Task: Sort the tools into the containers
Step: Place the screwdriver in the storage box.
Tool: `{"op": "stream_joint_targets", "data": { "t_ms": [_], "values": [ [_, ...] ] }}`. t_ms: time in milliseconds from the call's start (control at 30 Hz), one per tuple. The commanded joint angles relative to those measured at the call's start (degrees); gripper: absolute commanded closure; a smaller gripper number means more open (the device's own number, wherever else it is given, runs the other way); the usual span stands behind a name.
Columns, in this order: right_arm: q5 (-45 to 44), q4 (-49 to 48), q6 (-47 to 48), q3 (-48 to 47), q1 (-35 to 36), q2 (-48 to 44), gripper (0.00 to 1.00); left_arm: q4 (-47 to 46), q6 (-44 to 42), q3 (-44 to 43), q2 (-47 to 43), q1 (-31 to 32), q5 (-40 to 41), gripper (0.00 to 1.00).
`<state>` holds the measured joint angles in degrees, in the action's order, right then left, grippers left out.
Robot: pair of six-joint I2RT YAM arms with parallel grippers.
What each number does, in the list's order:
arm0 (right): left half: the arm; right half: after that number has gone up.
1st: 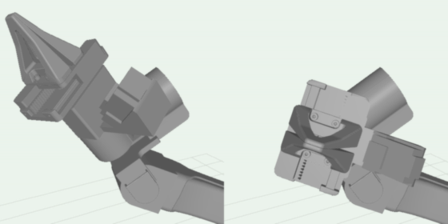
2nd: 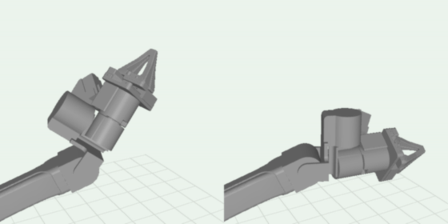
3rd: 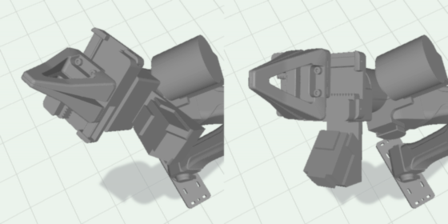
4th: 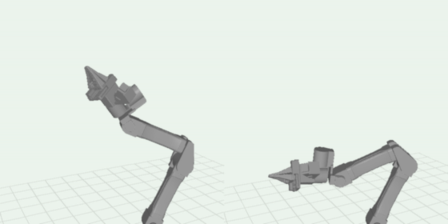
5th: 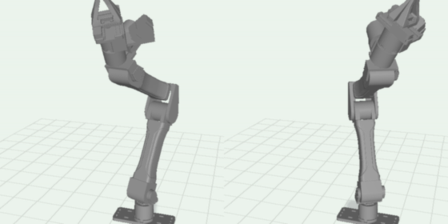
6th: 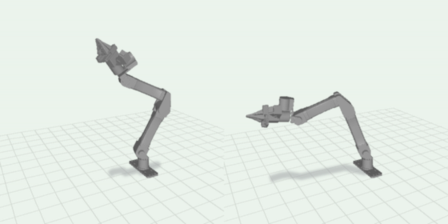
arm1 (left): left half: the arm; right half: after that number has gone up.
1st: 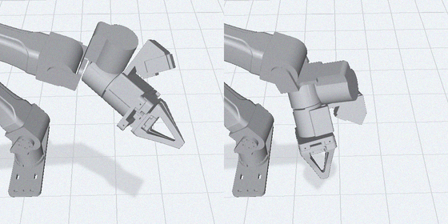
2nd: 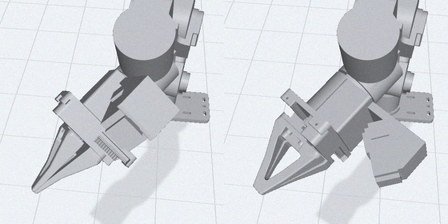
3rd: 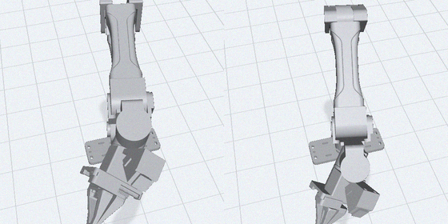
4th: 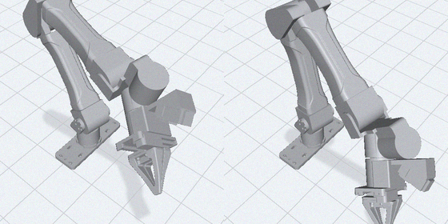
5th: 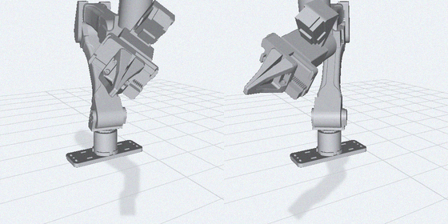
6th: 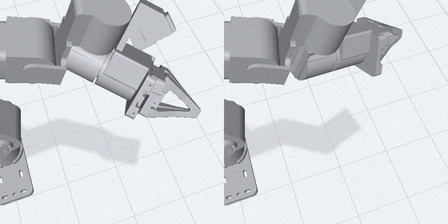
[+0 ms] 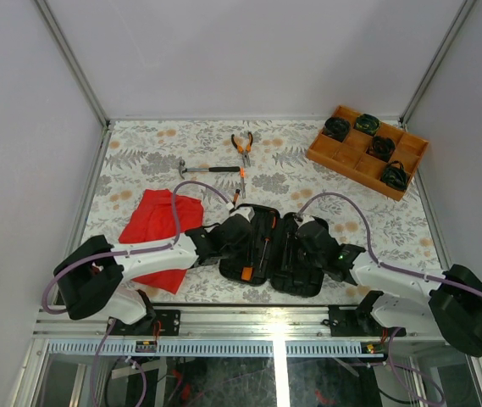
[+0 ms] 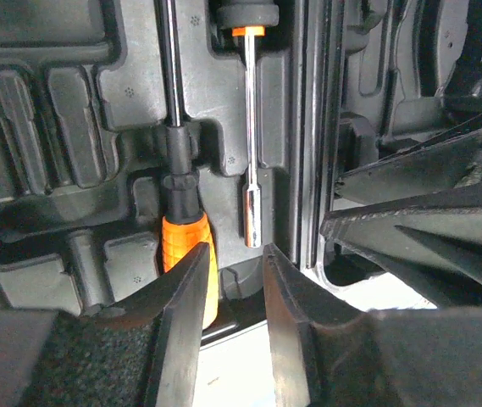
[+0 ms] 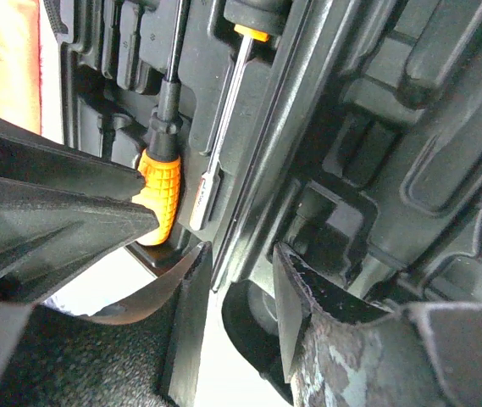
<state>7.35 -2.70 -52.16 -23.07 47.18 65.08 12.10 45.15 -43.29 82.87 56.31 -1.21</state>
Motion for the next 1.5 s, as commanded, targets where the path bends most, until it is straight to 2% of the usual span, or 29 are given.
{"op": "stream_joint_targets", "data": {
  "t_ms": [0,100,267,767,1167,1333,1467],
  "values": [
    [-1.97,2.63,1.21,-3.67,-0.01,-2.06,0.58,1.91,-0.23,-1.74,-0.83,0.8,0.99,0.7],
    [-6.85,7.12,2.65,-5.36,0.02,-4.02,0.59,3.78,0.2,-1.4,-1.62,0.96,1.79,0.71],
    [-8.41,10.99,4.54,-7.59,0.02,-4.28,0.59,7.25,-0.37,-2.02,-2.25,1.26,4.16,0.72],
    [-8.76,10.07,4.76,-7.23,0.02,-3.64,0.59,9.0,-1.03,-3.93,1.34,2.83,4.69,0.76],
    [-11.45,10.46,6.66,-16.39,0.0,1.92,0.58,12.04,-0.08,-4.43,2.52,4.2,7.58,0.8],
    [-11.48,8.98,5.72,-17.23,0.0,2.94,0.58,13.84,-0.15,-5.02,2.19,4.41,9.65,0.79],
    [-11.49,8.42,5.26,-16.65,0.0,2.49,0.58,12.54,-0.47,-5.37,0.21,4.5,10.14,0.71]
  ]
}}
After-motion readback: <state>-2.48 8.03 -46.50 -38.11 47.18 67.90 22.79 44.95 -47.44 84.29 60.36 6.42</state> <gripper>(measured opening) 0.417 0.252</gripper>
